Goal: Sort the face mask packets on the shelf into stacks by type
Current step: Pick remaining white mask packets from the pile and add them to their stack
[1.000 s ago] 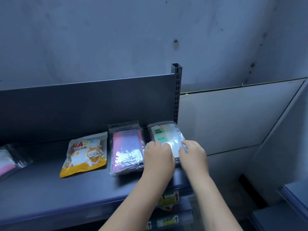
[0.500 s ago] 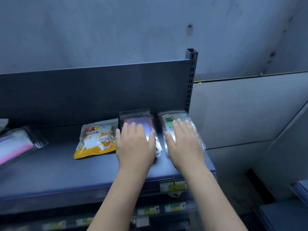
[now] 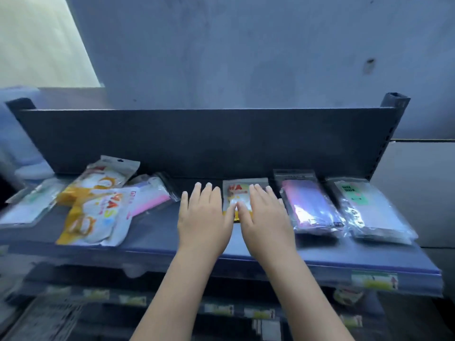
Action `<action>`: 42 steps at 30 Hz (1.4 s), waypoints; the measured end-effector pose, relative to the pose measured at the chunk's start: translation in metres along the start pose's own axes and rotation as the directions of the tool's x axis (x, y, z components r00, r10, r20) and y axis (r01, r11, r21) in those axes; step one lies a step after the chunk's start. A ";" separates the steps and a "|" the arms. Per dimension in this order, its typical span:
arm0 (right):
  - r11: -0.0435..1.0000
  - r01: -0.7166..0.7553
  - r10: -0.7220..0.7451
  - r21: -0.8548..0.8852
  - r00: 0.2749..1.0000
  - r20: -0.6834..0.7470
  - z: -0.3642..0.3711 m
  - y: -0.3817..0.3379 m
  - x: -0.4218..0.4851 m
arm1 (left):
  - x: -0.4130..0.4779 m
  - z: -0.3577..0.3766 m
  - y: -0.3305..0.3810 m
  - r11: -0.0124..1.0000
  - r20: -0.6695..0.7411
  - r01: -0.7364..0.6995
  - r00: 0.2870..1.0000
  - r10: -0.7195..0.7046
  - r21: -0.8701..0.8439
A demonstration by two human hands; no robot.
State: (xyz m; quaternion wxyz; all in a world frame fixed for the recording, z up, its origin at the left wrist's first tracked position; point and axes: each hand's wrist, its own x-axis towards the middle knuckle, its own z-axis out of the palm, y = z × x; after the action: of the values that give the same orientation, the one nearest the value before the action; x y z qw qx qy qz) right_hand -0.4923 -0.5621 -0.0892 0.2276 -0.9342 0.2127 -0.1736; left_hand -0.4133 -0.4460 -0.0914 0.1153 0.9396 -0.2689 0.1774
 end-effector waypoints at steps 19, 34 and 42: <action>0.995 -0.004 -0.004 0.100 0.997 0.074 0.137 -0.245 -0.028 | -0.052 -0.066 -0.305 0.986 0.069 0.158 0.986 -0.155 -0.045; 0.985 0.135 -0.146 0.111 0.984 0.103 0.230 -0.351 0.116 | 0.041 -0.040 -0.462 0.922 -0.020 0.385 0.922 -0.386 -0.048; 0.999 0.034 -0.027 -0.027 0.976 0.217 0.264 -0.382 0.158 | 0.063 -0.009 -0.537 0.863 0.105 0.503 0.862 -0.496 -0.048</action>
State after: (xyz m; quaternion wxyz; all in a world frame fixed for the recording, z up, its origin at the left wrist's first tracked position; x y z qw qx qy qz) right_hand -0.1252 -0.2369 -0.0834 0.2326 -0.9541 0.1749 -0.0711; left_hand -0.0722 -0.0280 -0.1234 0.1799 0.9792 -0.0276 0.0894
